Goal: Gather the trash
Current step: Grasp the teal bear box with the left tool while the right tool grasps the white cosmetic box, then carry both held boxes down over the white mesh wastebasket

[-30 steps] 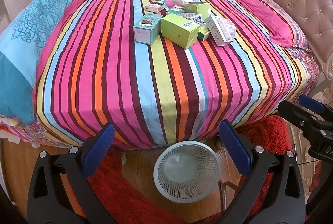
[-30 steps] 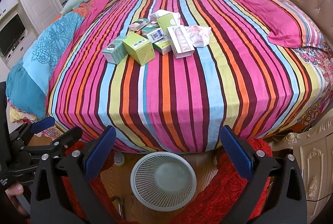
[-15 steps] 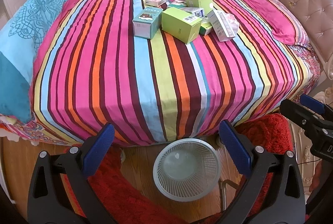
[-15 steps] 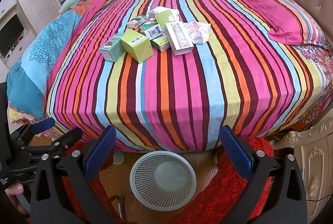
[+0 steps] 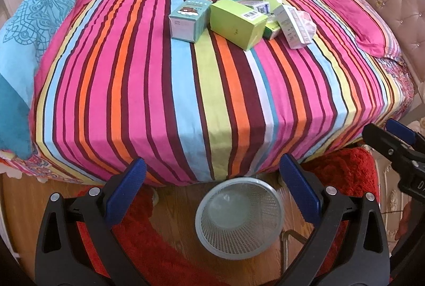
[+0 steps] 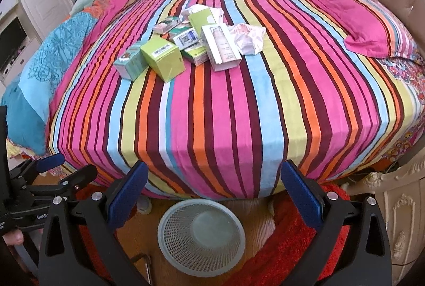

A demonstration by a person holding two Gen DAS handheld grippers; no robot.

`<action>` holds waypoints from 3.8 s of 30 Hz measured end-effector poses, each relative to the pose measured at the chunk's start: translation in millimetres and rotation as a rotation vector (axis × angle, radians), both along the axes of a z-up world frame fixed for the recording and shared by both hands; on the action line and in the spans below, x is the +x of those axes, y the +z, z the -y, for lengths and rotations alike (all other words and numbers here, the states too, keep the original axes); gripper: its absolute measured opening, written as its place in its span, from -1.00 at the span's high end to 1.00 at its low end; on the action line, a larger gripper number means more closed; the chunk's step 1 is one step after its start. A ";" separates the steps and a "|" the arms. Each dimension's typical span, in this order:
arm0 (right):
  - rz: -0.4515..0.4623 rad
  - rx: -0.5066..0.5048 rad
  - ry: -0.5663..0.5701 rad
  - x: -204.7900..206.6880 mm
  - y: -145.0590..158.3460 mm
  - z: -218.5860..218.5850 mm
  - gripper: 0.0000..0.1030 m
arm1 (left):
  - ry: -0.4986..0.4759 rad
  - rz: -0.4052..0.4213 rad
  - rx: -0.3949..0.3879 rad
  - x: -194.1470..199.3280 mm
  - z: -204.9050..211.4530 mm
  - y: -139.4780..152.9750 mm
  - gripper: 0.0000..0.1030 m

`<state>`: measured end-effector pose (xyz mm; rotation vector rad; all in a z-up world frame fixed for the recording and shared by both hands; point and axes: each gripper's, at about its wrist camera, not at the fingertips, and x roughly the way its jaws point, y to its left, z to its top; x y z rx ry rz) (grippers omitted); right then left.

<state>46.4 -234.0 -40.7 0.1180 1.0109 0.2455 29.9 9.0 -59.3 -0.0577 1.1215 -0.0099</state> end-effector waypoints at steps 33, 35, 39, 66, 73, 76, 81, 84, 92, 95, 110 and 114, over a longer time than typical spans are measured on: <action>0.092 0.031 0.134 174.1 -48.7 -8.5 -0.54 | -0.063 0.155 0.051 204.5 -41.5 -37.7 -0.81; 0.084 0.027 0.129 179.6 -51.7 -9.5 -0.54 | -0.072 0.143 0.059 210.3 -40.3 -41.6 -0.61; 0.074 0.026 0.127 186.2 -55.7 -10.4 -0.36 | -0.076 0.123 0.048 217.9 -39.8 -46.5 -0.27; 0.003 0.156 0.106 123.0 -16.2 22.5 0.05 | -0.058 0.178 -0.054 134.2 -37.2 -3.8 -0.01; -0.010 0.175 0.116 81.3 -14.9 22.9 0.05 | -0.059 0.175 -0.038 94.5 -32.5 0.7 -0.01; -0.034 0.190 0.123 66.4 -20.1 20.2 0.05 | -0.051 0.168 -0.025 76.3 -32.9 -0.5 -0.01; -0.077 0.192 0.136 44.5 -28.0 15.5 0.05 | -0.043 0.142 -0.047 44.4 -34.2 -6.6 -0.01; -0.116 0.197 0.139 28.0 -34.8 14.0 0.05 | -0.071 0.121 -0.050 21.1 -26.9 -12.4 -0.01; -0.421 0.232 0.120 -6.7 -83.7 11.6 0.05 | -0.127 -0.029 -0.100 -35.0 -2.2 -56.1 -0.01; -0.524 0.239 0.100 -13.2 -104.6 11.6 0.05 | -0.142 -0.106 -0.104 -44.0 6.4 -80.9 -0.01; -0.847 0.032 0.166 -16.7 -190.3 -23.7 0.05 | -0.184 -0.488 -0.124 -42.9 34.1 -189.2 -0.01; -0.913 0.012 0.136 -11.9 -215.3 -25.1 0.05 | -0.156 -0.595 -0.135 -42.9 30.3 -214.4 -0.01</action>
